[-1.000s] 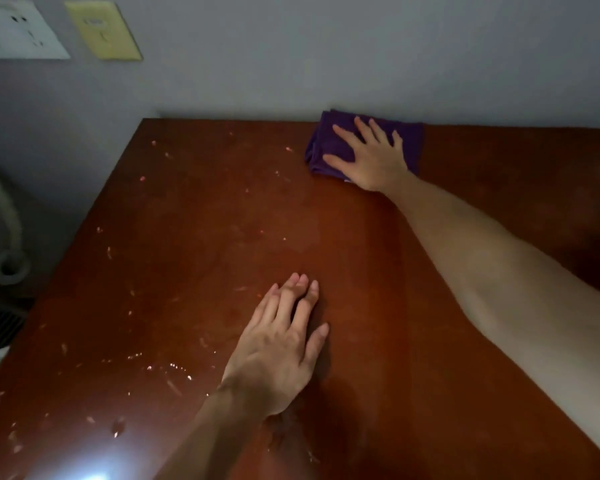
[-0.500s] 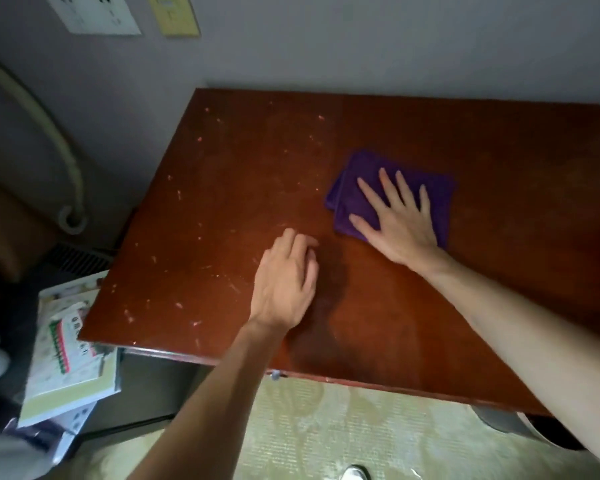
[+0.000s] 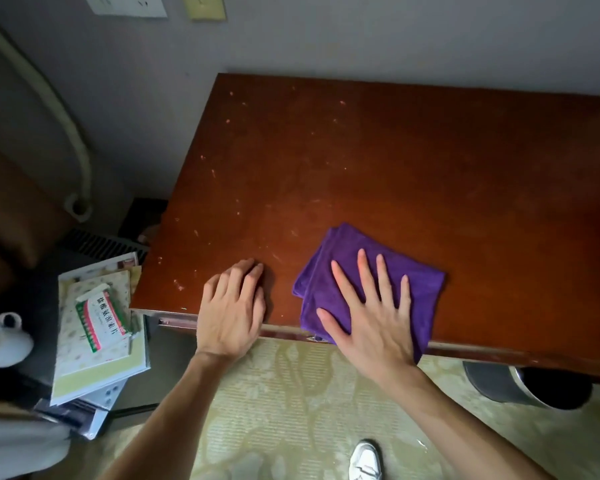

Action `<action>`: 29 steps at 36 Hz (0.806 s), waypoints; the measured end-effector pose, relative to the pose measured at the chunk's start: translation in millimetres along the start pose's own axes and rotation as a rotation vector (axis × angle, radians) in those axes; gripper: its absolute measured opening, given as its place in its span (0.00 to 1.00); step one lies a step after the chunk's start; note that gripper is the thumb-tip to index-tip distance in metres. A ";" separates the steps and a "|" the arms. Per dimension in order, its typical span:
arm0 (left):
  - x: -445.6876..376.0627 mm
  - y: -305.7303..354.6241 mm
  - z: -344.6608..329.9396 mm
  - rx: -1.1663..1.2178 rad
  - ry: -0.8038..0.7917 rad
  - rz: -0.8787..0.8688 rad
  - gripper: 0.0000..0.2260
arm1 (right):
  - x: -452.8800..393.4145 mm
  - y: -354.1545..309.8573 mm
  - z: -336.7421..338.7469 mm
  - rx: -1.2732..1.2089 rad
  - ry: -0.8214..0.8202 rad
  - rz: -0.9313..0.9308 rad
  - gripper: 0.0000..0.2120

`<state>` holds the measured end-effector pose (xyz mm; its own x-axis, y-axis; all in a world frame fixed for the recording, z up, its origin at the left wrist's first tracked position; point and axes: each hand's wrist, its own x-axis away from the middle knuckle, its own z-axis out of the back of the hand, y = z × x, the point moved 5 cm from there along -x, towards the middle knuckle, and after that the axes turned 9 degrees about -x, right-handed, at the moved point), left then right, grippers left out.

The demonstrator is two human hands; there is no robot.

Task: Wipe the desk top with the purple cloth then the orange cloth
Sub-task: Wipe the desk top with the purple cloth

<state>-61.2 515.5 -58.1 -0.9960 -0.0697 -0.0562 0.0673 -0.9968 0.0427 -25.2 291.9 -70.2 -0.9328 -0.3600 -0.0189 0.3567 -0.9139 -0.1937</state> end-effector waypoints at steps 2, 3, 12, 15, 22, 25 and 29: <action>-1.8 -2.0 -2.5 -0.002 0.000 0.002 0.21 | -10.8 -3.2 -0.9 0.006 0.009 0.003 0.38; -2.3 -3.2 -3.5 -0.007 0.002 -0.001 0.21 | -17.1 -5.3 -0.9 0.010 0.007 0.007 0.38; -3.4 -9.5 -14.1 -0.025 -0.061 -0.037 0.25 | -174.7 -4.2 5.2 -0.101 -0.006 0.008 0.38; -3.6 -9.5 -14.9 -0.021 -0.071 -0.046 0.26 | -254.3 6.3 8.5 -0.132 -0.047 -0.032 0.37; -5.7 -9.3 -14.8 -0.059 -0.070 -0.069 0.26 | -366.8 19.6 18.1 -0.154 -0.059 -0.051 0.38; -5.5 -9.7 -14.3 -0.042 -0.049 -0.077 0.26 | -393.1 25.6 21.9 -0.185 -0.062 -0.046 0.38; -5.1 -9.2 -13.0 -0.044 0.034 -0.085 0.25 | -411.4 32.3 22.7 -0.161 -0.096 -0.009 0.38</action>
<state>-55.9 524.5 -71.1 -0.9957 0.0143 -0.0919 -0.0137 -0.9999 -0.0075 371.3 406.2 -46.4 -0.9237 -0.3756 0.0756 0.3284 -0.8779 -0.3485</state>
